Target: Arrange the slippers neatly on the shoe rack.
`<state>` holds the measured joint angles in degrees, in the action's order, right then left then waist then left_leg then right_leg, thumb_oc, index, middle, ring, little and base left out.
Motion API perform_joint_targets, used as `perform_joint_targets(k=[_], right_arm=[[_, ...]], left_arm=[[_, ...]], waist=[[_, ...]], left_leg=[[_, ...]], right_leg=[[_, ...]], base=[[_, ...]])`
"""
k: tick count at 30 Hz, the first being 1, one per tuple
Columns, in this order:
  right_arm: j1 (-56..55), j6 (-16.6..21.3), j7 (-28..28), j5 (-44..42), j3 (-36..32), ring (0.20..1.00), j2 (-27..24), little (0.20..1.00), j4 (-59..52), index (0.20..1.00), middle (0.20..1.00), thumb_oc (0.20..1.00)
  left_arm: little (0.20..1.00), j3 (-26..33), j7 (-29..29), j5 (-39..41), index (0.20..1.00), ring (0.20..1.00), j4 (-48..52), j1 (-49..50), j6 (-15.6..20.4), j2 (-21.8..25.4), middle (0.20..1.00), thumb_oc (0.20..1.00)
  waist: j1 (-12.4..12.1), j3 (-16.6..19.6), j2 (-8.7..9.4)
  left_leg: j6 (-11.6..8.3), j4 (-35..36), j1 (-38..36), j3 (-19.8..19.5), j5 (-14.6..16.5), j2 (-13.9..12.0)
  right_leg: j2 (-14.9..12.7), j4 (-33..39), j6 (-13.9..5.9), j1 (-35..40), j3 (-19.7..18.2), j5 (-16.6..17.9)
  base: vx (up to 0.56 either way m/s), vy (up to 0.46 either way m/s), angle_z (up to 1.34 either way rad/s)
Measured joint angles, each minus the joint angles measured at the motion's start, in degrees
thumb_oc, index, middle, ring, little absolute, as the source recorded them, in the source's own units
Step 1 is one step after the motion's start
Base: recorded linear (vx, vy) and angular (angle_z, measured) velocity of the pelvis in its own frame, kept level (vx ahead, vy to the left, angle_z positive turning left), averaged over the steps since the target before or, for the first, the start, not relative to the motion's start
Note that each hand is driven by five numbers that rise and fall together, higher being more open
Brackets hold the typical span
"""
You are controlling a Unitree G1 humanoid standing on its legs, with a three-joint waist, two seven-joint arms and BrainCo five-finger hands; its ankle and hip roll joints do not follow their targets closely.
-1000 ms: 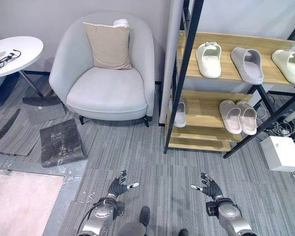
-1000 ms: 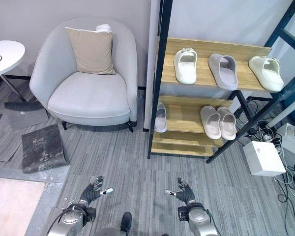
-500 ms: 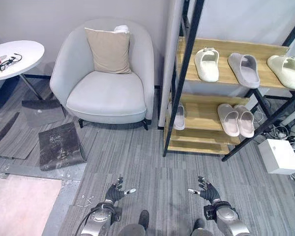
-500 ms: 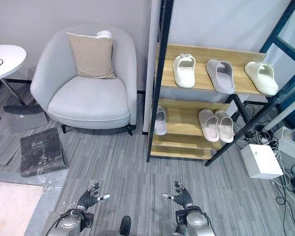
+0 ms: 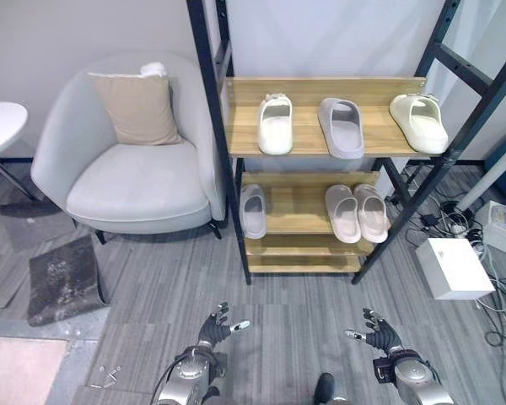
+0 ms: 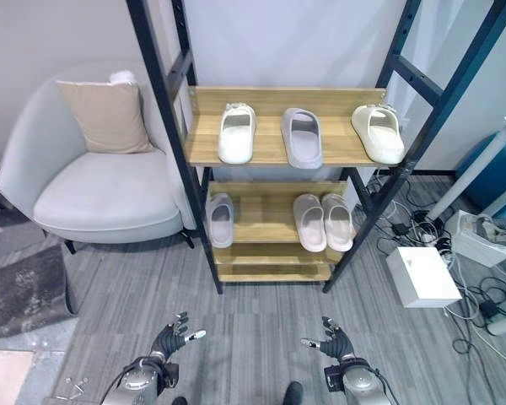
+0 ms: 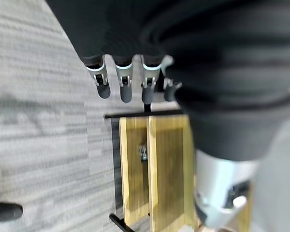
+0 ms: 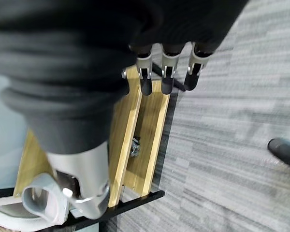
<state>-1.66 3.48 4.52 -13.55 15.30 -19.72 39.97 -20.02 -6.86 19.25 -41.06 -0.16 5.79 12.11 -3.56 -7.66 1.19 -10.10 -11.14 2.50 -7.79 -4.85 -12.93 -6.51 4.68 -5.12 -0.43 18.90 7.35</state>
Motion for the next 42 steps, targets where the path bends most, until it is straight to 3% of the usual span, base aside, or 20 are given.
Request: perform_joint_targets(k=[2, 3, 5, 6, 7, 10, 13, 15, 19, 22, 23, 24, 27, 30, 32, 36, 37, 38, 39, 42], right_arm=[[0.01, 0.21, 0.05, -0.07, 0.12, 1.0, 0.53, 1.0, -0.25, 1.0, 1.0, 1.0], [0.05, 0.27, 0.2, -0.09, 0.06, 1.0, 0.83, 1.0, -0.42, 1.0, 1.0, 1.0], [0.48, 0.35, 0.36, -0.09, 0.56, 1.0, 0.74, 1.0, -0.47, 1.0, 1.0, 1.0], [0.38, 0.35, 0.47, -0.08, 0.09, 1.0, 0.55, 1.0, -0.4, 1.0, 1.0, 1.0], [1.15, 0.21, 0.51, -0.08, -0.28, 1.0, 0.24, 1.0, -0.36, 1.0, 1.0, 1.0], [2.39, 0.24, 0.43, -0.06, -0.07, 1.0, 0.59, 1.0, 0.04, 1.0, 1.0, 1.0], [2.62, 0.2, 0.36, -0.03, 0.08, 1.0, 1.48, 1.0, 0.01, 1.0, 1.0, 1.0], [3.11, -0.03, 0.27, 0.04, 0.68, 1.0, 2.47, 1.0, -0.05, 1.0, 1.0, 1.0], [3.19, -0.26, 0.16, 0.17, 1.07, 1.0, 3.42, 1.0, 0.52, 1.0, 1.0, 1.0], [3.41, -0.19, -0.24, 0.54, 2.52, 1.0, 4.54, 1.0, 0.51, 1.0, 1.0, 1.0], [3.38, -0.21, -0.34, 1.17, 2.55, 1.0, 4.86, 1.0, 0.35, 1.0, 1.0, 1.0], [3.22, -0.21, -0.34, 1.19, 2.42, 1.0, 5.66, 1.0, 0.48, 1.0, 1.0, 1.0], [3.16, -0.18, -0.33, 1.18, 1.75, 1.0, 5.97, 1.0, 0.43, 1.0, 1.0, 1.0], [3.08, -0.17, -0.29, 1.17, 1.51, 1.0, 5.92, 1.0, 0.35, 1.0, 1.0, 1.0], [2.91, -0.21, -0.31, 1.16, 1.66, 1.0, 5.92, 1.0, 0.19, 1.0, 1.0, 1.0], [1.33, -0.23, -0.2, 1.18, 1.76, 1.0, 5.84, 1.0, -0.43, 1.0, 1.0, 1.0], [0.19, -0.31, -0.18, 1.18, 2.01, 1.0, 6.2, 1.0, -0.42, 1.0, 1.0, 1.0], [-0.4, -0.32, -0.18, 1.18, 1.98, 1.0, 6.22, 1.0, -0.23, 1.0, 1.0, 1.0], [-0.63, -0.38, -0.14, 1.18, 1.96, 1.0, 5.45, 1.0, 0.22, 1.0, 1.0, 1.0], [0.44, -0.27, -0.09, 1.18, 1.94, 1.0, 3.37, 1.0, -0.1, 1.0, 1.0, 1.0]], left_arm=[[1.0, -0.17, -0.03, 0.18, 1.0, 1.0, -0.03, -0.52, 0.02, 1.0, 1.0, 1.0], [1.0, -0.19, -0.03, 0.44, 1.0, 1.0, 0.19, -1.21, 0.02, 1.73, 1.0, 1.0], [1.0, -0.15, 0.03, 0.45, 1.0, 1.0, 0.07, -0.84, -0.02, 2.07, 1.0, 1.0], [1.0, -1.01, 0.01, 0.43, 1.0, 1.0, 0.03, -1.45, -0.06, 1.88, 1.0, 1.0], [1.0, -1.33, 0.16, 0.39, 1.0, 1.0, 0.4, -1.92, 0.03, 1.69, 1.0, 1.0], [1.0, -1.99, 0.14, 0.17, 1.0, 1.0, 0.32, -2.21, 0.01, 1.76, 1.0, 1.0], [1.0, -1.9, 0.14, -0.24, 1.0, 1.0, 0.26, -1.53, -0.28, 1.84, 1.0, 1.0], [1.0, -1.23, 0.18, -0.18, 1.0, 1.0, 0.53, -0.69, -0.41, 2.7, 1.0, 1.0], [1.0, 0.01, 0.1, -0.1, 1.0, 1.0, 1.55, 0.6, -0.51, 3.83, 1.0, 1.0], [1.0, 0.1, -0.1, -0.04, 1.0, 1.0, 1.59, 0.43, -0.45, 4.68, 1.0, 1.0], [1.0, 0.07, -0.1, -0.02, 1.0, 1.0, 1.64, 0.54, -0.29, 4.93, 1.0, 1.0], [1.0, -0.01, -0.1, 0.08, 1.0, 1.0, 1.4, 0.53, -0.29, 5.57, 1.0, 1.0], [1.0, -0.13, -0.08, 0.37, 1.0, 1.0, -0.24, 0.56, -0.34, 5.43, 1.0, 1.0], [1.0, -0.14, 0.02, 0.4, 1.0, 1.0, -0.48, 0.15, -0.34, 5.2, 1.0, 1.0], [1.0, -0.03, 0.0, 0.36, 1.0, 1.0, -1.32, -0.33, -0.32, 4.81, 1.0, 1.0], [1.0, -0.06, -0.06, -0.16, 1.0, 1.0, -2.06, -0.55, -0.33, 4.38, 1.0, 1.0], [1.0, -0.04, 0.0, -0.17, 1.0, 1.0, -2.0, -0.3, -0.32, 4.78, 1.0, 1.0], [1.0, -0.16, 0.02, -0.21, 1.0, 1.0, -2.42, -0.22, -0.35, 4.54, 1.0, 1.0], [1.0, -0.47, 0.13, -0.23, 1.0, 1.0, -2.14, 0.43, -0.41, 3.59, 1.0, 1.0], [1.0, -0.42, 0.24, -0.21, 1.0, 1.0, -1.85, -0.18, -0.34, 2.23, 1.0, 1.0]], waist=[[-0.86, -0.26, 0.92], [-0.82, -1.06, 1.97], [-1.87, -1.35, 2.12], [-1.54, -1.88, 2.65], [-1.67, -2.79, 2.69], [-1.68, -3.03, 0.85], [-2.52, -2.4, -2.42], [-3.24, -2.64, -1.4], [-3.3, -2.26, 0.17], [-3.28, -2.18, -0.16], [-3.29, -2.06, -0.37], [-3.15, -2.11, 1.06], [-3.06, -2.03, 1.32], [-2.7, -2.03, 1.22], [-1.83, -2.23, 0.64], [0.03, -2.26, 0.56], [0.23, -2.1, 2.52], [0.52, -1.95, 2.89], [0.55, -1.07, 1.45], [0.53, -0.04, -0.89]], left_leg=[[-3.05, -7.76, 4.45, -1.81, -3.55, 0.26], [-1.93, -11.33, 6.66, -0.63, -5.96, 0.12], [-2.17, -13.4, 7.56, -0.93, -4.32, 1.58], [-2.34, -14.6, 8.47, -1.07, -1.36, 4.9], [1.41, -11.48, 8.82, 2.09, 2.7, 9.47], [5.59, 7.17, 7.56, 6.98, 2.75, 14.14], [5.97, 13.2, 6.98, 7.2, 1.51, 12.79], [6.49, 13.51, 5.83, 6.79, 0.14, 13.23], [7.99, 14.46, 2.33, 6.96, 0.85, 15.42], [11.58, 14.51, -0.78, 7.42, 1.26, 15.24], [14.35, 14.21, -1.05, 8.58, 0.11, 14.75], [15.03, 14.3, -2.23, 8.3, 1.14, 15.79], [16.37, 14.41, -4.05, 8.34, 1.83, 16.02], [15.58, 14.55, -5.12, 8.29, 1.95, 15.99], [14.72, 15.29, -6.29, 8.16, 2.59, 15.53], [12.6, 15.68, -7.92, 6.13, 4.03, 14.87], [10.81, 15.71, -9.66, 4.76, 5.16, 15.1], [9.76, 15.71, -10.53, 3.85, 5.92, 14.63], [8.48, 15.69, -11.24, 3.52, 6.7, 12.23], [6.54, 14.19, -10.54, 2.4, 7.57, 7.65]], right_leg=[[0.78, 0.01, 2.06, 0.8, -0.02, -1.04], [0.71, 0.32, 3.34, 1.24, 0.26, -0.6], [1.14, 0.37, 5.92, 1.43, -0.04, -2.33], [0.05, 0.4, 6.07, 1.26, 0.36, -2.42], [-1.05, 0.4, 6.06, 1.13, 0.5, -2.58], [-0.23, 0.42, 5.79, 0.8, 2.25, -2.75], [3.48, 0.41, 5.14, 1.4, 2.93, -3.5], [3.38, 0.37, 4.1, 2.01, 1.43, -4.29], [0.91, -2.93, 1.5, 3.34, 0.01, -6.37], [-2.52, -22.26, -3.57, -2.84, -0.25, -10.08], [-3.42, -27.11, -5.11, -4.38, 0.11, -11.81], [-5.16, -30.94, -5.47, -5.81, -0.42, -12.56], [-6.66, -30.96, -4.54, -5.33, 0.7, -14.19], [-7.75, -19.55, -3.99, -4.18, 1.29, -13.03], [-7.61, -8.8, -4.8, -4.6, -0.42, -7.19], [-7.92, 0.09, -6.34, -5.49, -1.81, 1.04], [-7.95, 0.29, -5.77, -4.8, -2.0, 2.25], [-7.42, 0.36, -2.85, -4.01, -2.84, 5.26], [-4.68, 0.37, -0.68, -3.03, -2.71, 4.47], [-0.41, 0.41, 0.73, -2.35, -0.13, 3.08]], base=[[0.18, -0.288, 0.0], [0.13, -0.104, 0.03], [0.19, -0.1, 0.06], [0.23, -0.076, 0.33], [0.21, -0.05, 0.35], [0.21, -0.024, 0.25], [0.24, -0.009, -0.07], [0.15, 0.035, -0.35], [0.19, 0.102, -0.1], [0.13, 0.09, -0.13], [0.15, 0.046, 0.02], [0.24, 0.003, 0.07], [0.18, -0.047, 0.0], [0.22, -0.132, 0.04], [0.32, -0.198, 0.04], [0.24, -0.162, 0.28], [0.24, -0.168, 0.49], [0.32, -0.228, 0.37], [0.15, -0.118, 0.09], [0.21, -0.25, 0.16]])
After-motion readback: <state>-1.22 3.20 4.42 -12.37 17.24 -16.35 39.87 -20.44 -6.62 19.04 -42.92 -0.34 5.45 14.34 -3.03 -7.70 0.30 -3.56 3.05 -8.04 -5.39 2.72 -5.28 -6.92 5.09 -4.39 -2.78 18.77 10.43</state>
